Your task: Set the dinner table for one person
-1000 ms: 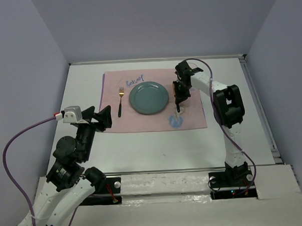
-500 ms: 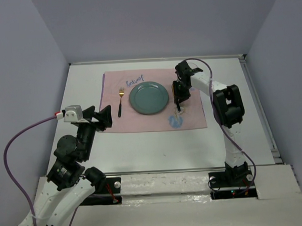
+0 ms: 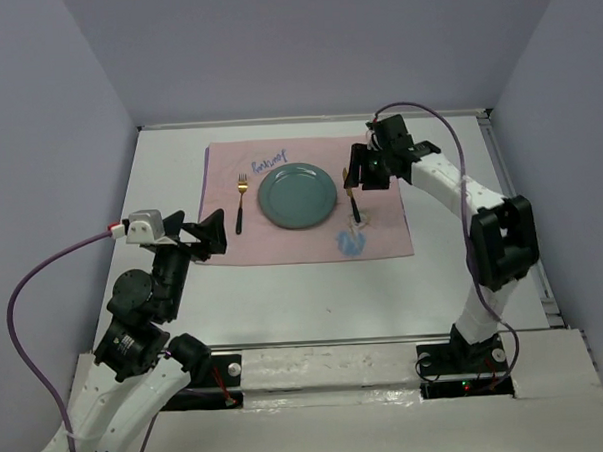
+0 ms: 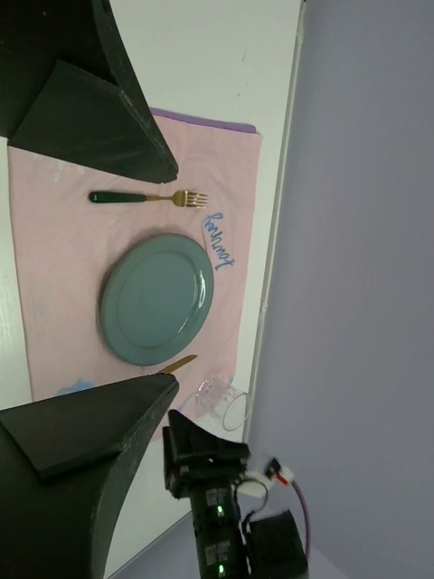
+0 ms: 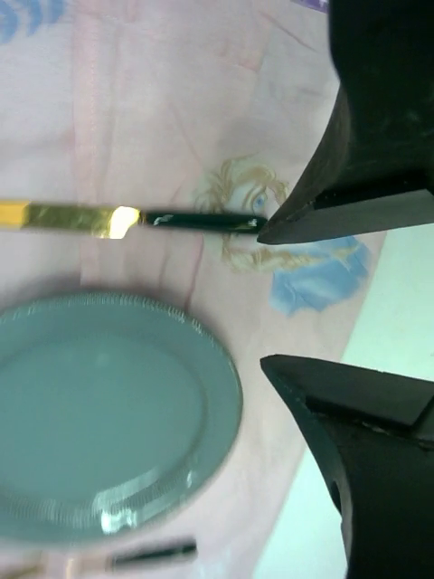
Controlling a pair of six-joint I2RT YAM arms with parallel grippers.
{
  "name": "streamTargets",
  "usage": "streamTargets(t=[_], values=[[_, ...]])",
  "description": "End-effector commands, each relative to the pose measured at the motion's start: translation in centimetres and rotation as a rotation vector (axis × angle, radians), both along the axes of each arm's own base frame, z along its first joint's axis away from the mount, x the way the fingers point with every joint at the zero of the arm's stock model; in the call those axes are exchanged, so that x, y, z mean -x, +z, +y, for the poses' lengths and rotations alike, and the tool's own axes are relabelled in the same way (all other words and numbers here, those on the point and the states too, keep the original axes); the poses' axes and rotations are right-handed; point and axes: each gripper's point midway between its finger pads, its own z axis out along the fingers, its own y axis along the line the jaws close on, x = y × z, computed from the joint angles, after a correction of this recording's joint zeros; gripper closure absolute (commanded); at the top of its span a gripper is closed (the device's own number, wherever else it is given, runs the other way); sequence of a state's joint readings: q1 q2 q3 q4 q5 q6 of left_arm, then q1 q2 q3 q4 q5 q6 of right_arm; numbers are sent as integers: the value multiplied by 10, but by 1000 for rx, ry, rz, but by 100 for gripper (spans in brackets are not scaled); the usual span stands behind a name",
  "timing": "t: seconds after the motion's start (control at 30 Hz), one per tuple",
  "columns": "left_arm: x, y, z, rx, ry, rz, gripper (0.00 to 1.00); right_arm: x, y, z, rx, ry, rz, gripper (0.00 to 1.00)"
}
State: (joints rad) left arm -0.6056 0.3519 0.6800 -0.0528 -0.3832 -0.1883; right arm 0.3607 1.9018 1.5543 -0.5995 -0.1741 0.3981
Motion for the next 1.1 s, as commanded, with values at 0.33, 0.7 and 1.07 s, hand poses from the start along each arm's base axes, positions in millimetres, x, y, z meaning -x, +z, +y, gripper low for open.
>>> streamTargets(t=[0.33, 0.7, 1.07], values=[[-7, 10, 3, -10, 8, -48, 1, 97, 231, -12, -328, 120, -731, 0], [-5, 26, -6, 17, -41, -83, 1, 158, 286, -83, -194, -28, -1072, 0], [-4, 41, -14, 19, -89, -95, 1, 180, 288, -117, -196, -182, -1172, 0]])
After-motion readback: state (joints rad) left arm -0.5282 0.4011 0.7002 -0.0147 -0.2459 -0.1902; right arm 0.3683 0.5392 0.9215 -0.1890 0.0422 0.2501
